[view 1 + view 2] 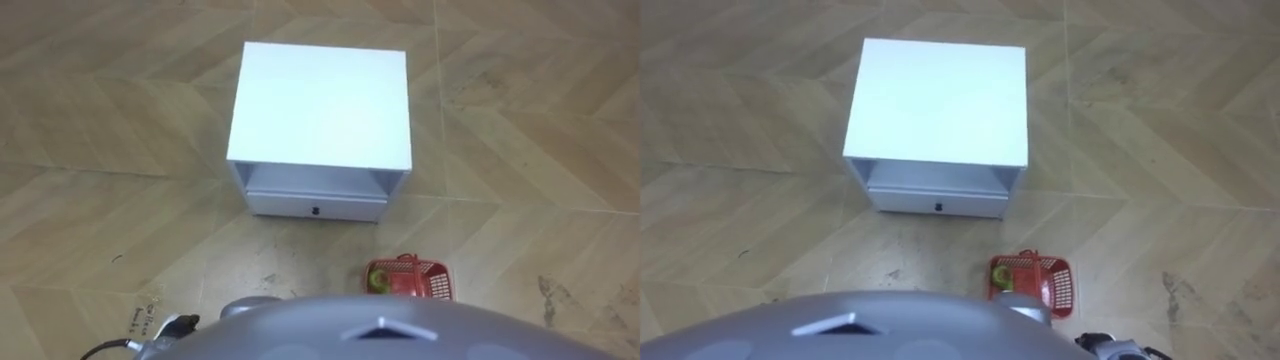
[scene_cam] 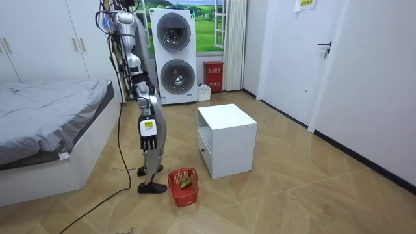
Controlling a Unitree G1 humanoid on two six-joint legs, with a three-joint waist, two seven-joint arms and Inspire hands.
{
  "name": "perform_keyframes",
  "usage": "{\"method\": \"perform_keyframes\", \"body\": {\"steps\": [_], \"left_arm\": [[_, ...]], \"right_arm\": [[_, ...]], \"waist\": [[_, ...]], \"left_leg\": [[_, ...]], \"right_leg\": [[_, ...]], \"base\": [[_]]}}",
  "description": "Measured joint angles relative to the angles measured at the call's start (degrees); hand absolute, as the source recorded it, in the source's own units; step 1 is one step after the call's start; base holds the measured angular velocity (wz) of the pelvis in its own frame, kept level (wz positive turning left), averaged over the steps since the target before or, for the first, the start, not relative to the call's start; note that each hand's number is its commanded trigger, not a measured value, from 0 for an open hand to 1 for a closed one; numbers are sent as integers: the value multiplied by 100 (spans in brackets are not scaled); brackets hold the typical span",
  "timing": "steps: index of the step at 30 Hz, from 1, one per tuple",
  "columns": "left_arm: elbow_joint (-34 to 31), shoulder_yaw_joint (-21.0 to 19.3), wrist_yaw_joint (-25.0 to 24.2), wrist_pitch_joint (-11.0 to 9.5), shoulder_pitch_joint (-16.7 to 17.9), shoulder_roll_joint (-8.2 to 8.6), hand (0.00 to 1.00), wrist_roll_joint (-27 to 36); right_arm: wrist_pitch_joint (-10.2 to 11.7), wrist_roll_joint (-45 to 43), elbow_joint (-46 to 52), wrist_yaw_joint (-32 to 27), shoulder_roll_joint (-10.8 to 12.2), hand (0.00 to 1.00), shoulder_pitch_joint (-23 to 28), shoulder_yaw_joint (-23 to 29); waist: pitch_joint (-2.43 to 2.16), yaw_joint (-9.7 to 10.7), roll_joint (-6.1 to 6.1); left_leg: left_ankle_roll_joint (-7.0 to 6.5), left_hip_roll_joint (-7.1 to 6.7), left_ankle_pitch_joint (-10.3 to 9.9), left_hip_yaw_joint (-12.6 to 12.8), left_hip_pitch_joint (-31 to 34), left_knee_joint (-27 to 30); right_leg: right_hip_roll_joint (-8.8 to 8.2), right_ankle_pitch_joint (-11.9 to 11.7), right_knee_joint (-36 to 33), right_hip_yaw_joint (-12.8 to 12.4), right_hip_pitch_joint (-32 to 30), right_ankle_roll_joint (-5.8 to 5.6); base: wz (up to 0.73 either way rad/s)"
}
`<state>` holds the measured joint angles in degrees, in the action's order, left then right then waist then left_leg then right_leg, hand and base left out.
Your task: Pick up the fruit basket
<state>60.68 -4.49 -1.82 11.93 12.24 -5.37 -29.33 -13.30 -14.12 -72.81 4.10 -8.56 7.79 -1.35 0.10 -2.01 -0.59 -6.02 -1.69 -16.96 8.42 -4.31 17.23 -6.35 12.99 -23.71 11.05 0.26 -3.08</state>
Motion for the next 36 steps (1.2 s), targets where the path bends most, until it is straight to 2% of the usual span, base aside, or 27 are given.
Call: {"method": "perform_keyframes", "body": {"steps": [3,5,6,8,9,10,11,12,13,15,16,17,18,19,20,22,23,24,26,28,30,31,32,33,34,35,36], "left_arm": [[25,-68,2,-114,-58,-37,0,44],[12,-259,15,-256,-62,-65,0,50],[-5,-258,15,-271,-41,-71,0,49],[11,-208,18,-298,-68,-158,0,138],[0,-219,21,-319,-113,-186,0,171],[-10,-215,61,-381,-219,-247,0,258],[19,-198,124,-411,-376,-309,0,414],[78,-199,148,-416,-429,-329,0,488],[221,-192,178,-420,-665,-367,0,558],[315,-94,299,-445,-1020,-476,0,824],[529,-84,416,-491,-1319,-509,0,1032],[658,-37,511,-530,-1592,-509,0,1172],[736,1,556,-579,-1676,-517,0,1214],[839,63,639,-703,-1751,-549,0,1335],[946,165,694,-774,-1798,-608,0,1514],[1102,273,784,-765,-1740,-630,0,1673],[1134,345,801,-765,-1632,-647,0,1747],[1142,364,805,-760,-1581,-647,0,1758],[1166,375,893,-758,-1546,-665,0,2018],[1177,396,1006,-847,-1568,-670,0,2218],[1230,442,1058,-907,-1635,-650,0,2293],[1248,502,1091,-945,-1613,-637,0,2310],[1256,529,1118,-945,-1468,-629,0,2358],[1263,540,1141,-943,-1437,-629,0,2400],[1267,546,1241,-981,-1442,-678,0,2448],[1309,609,1396,-1067,-1478,-742,0,2542],[1308,671,1475,-1105,-1515,-784,0,2541]], "right_arm": [[-9,5,243,-103,-3,0,-81,-6],[-67,8,374,-230,-14,0,-119,46],[-93,6,404,-276,-28,0,-121,45],[-109,147,422,-495,-78,0,-307,-41],[-124,190,419,-534,-100,0,-331,-91],[-149,275,419,-606,-160,0,-397,-94],[-154,428,418,-664,-225,0,-605,-84],[-149,535,418,-708,-263,0,-748,-83],[-106,677,386,-810,-308,0,-1059,-86],[118,1186,295,-923,-306,0,-1608,-74],[268,1506,282,-944,-300,0,-1913,-54],[399,1765,283,-961,-280,0,-2212,-10],[436,1894,288,-968,-255,0,-2307,12],[455,2095,292,-973,-197,0,-2465,27],[462,2273,291,-996,-135,0,-2589,36],[535,2575,302,-1082,-111,0,-2643,48],[557,2772,307,-1157,-118,0,-2633,65],[562,2800,330,-1184,-123,0,-2634,124],[623,2920,428,-1387,-149,0,-2674,485],[724,3010,449,-1543,-200,0,-2750,642],[807,3035,548,-1692,-256,0,-2768,735],[848,3038,572,-1769,-278,0,-2818,770],[850,3041,651,-1787,-283,0,-2921,762],[867,3082,743,-1789,-298,0,-2941,767],[900,3217,939,-1815,-295,0,-2929,773],[899,3331,1047,-1834,-274,0,-2870,773],[900,3375,1064,-1840,-281,0,-2848,774]], "waist": [[-10,-7,49],[38,-10,-29],[26,-26,-31],[-2,-160,-66],[-23,-226,-99],[-23,-342,-201],[12,-382,-258],[8,-404,-265],[14,-476,-273],[40,-517,-312],[83,-585,-290],[134,-600,-237],[135,-613,-238],[125,-631,-250],[115,-638,-302],[120,-620,-306],[115,-594,-316],[115,-585,-312],[116,-560,-299],[118,-485,-306],[126,-391,-318],[178,-314,-372],[123,-429,-228],[106,-472,-131],[125,-448,-150],[136,-245,-347],[142,-144,-427]], "left_leg": [[-114,-1,-68,176,432,318],[-225,-41,-158,252,707,615],[-237,-43,-170,242,768,692],[-262,-38,-231,227,1259,1115],[-275,-25,-238,224,1435,1253],[-288,-6,-247,203,1833,1565],[-291,28,-249,177,2298,1934],[-298,78,-253,169,2580,2156],[-301,160,-258,95,3139,2595],[-165,230,-366,-73,3945,3255],[-114,304,-427,-159,4543,3812],[-37,301,-484,-336,5048,4324],[23,300,-536,-391,5281,4541],[29,302,-585,-455,5661,4893],[37,288,-630,-458,5946,5167],[16,248,-652,-472,6282,5522],[-46,207,-688,-438,6438,5755],[-74,197,-711,-415,6518,5878],[-139,121,-851,-347,6867,6373],[-97,92,-981,-198,7074,6711],[240,60,-1111,-30,7178,6973],[686,-99,-1255,-84,7224,7383],[516,-388,-1660,-915,7058,7959],[268,-426,-1831,-893,7095,8140],[127,-619,-1948,-855,7199,8438],[61,-658,-1989,-673,7316,8548],[55,-623,-1990,-573,7377,8590]], "right_leg": [[-101,-22,-444,-155,-473,-54],[-492,92,-2161,-141,-942,-42],[-596,89,-2551,-145,-942,-42],[-985,23,-3474,-296,-829,-66],[-1054,-24,-3554,-318,-775,-61],[-1179,-93,-3566,-303,-650,-69],[-1224,-133,-3433,-315,-531,-120],[-1221,-146,-3333,-306,-497,-136],[-1207,-175,-3073,-244,-422,-155],[-1198,-149,-2625,-84,-330,-175],[-1148,625,-2600,-56,-347,-437],[-1109,1377,-2894,47,-566,-451],[-1116,1680,-3126,51,-714,-424],[-1143,2177,-3562,54,-970,-393],[-1240,2549,-3989,65,-1187,-349],[-1428,2708,-4759,108,-1511,-389],[-1584,2708,-5291,91,-1706,-391],[-1659,2708,-5544,76,-1795,-391],[-1894,2708,-6453,-29,-2111,-390],[-2088,2708,-7042,-127,-2256,-390],[-2235,2706,-7430,-282,-2337,-385],[-2379,2705,-7644,-356,-2328,-384],[-2420,2705,-8000,-600,-2498,-384],[-2458,2702,-8203,-656,-2507,-390],[-2630,2703,-8536,-791,-2508,-407],[-2777,2623,-8786,-852,-2381,-453],[-2787,2519,-8872,-898,-2289,-428]], "base": [[-21],[2],[7],[0],[8],[16],[14],[4],[0],[3],[20],[26],[31],[21],[18],[24],[28],[26],[33],[55],[57],[-22],[-56],[-76],[15],[61],[100]]}}
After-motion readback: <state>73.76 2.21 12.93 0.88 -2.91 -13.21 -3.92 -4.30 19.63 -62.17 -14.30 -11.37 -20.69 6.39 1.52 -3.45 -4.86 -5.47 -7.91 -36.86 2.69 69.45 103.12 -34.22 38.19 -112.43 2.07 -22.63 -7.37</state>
